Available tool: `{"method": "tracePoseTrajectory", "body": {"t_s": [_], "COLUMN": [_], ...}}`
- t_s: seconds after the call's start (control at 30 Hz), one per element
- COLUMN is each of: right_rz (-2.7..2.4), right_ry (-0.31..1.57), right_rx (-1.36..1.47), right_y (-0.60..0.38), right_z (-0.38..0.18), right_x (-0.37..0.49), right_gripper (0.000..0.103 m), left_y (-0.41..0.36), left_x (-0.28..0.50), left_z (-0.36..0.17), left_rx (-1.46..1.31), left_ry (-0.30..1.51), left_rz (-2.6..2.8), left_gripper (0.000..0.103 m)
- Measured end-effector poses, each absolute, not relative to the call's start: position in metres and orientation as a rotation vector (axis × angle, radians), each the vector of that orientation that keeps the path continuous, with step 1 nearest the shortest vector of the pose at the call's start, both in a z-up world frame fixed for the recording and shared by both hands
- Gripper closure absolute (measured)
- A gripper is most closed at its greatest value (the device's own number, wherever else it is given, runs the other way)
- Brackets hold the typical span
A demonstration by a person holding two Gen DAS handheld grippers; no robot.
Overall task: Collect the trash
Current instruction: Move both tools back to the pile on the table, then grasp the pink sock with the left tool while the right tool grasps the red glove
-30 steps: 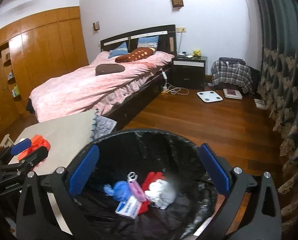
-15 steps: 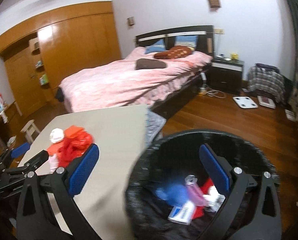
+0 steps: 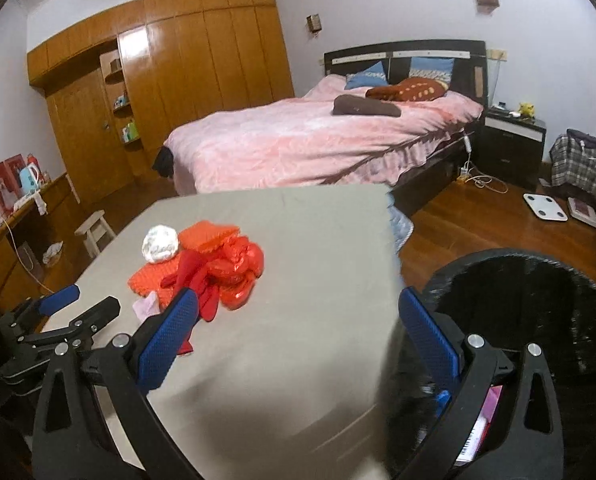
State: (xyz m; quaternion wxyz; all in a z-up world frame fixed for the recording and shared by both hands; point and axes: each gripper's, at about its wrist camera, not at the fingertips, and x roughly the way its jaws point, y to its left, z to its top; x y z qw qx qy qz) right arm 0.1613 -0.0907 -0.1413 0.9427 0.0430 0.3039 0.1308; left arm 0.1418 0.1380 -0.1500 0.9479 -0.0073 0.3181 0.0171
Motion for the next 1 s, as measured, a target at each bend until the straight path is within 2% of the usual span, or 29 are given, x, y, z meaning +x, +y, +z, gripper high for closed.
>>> {"method": "tracePoseTrajectory", "body": {"t_s": [0.4,0.57,0.63,0.7,0.83,1.0], "right_rz": [0.271,0.268,0.268,0.268,0.271,0.275], "right_ry": [0.673,0.690,0.694,0.696,0.697,0.684], "right_rx": [0.043,0.040,0.037,0.031,0.022,0.018], "right_y": [-0.080,-0.080,-0.080,-0.078,-0.076,-0.073], "right_z": [-0.167,-0.172,-0.173,-0.174,-0.174,-0.170], "right_x": [0.174,0.179,0.180,0.180,0.179,0.179], "right_gripper": [0.005,0.005,0.005,0.005,0.005,0.005], "left_y": [0.140,0.133,0.130,0.128,0.132,0.142], "left_x": [0.168,0.172,0.173,0.173,0.171,0.160], "left_z": [-0.187,-0.192,-0.192,-0.192,-0.191,-0.179], "left_rx": [-0.071,-0.081,-0.095,-0.108,-0.157,-0.172], "left_ry": [0.748,0.772,0.776,0.777,0.774,0.735], "left_rz": [0.009,-0.051,-0.083,-0.113,-0.121,-0.090], "left_gripper": [0.032,0.046,0.061,0.068,0.073,0.073]}}
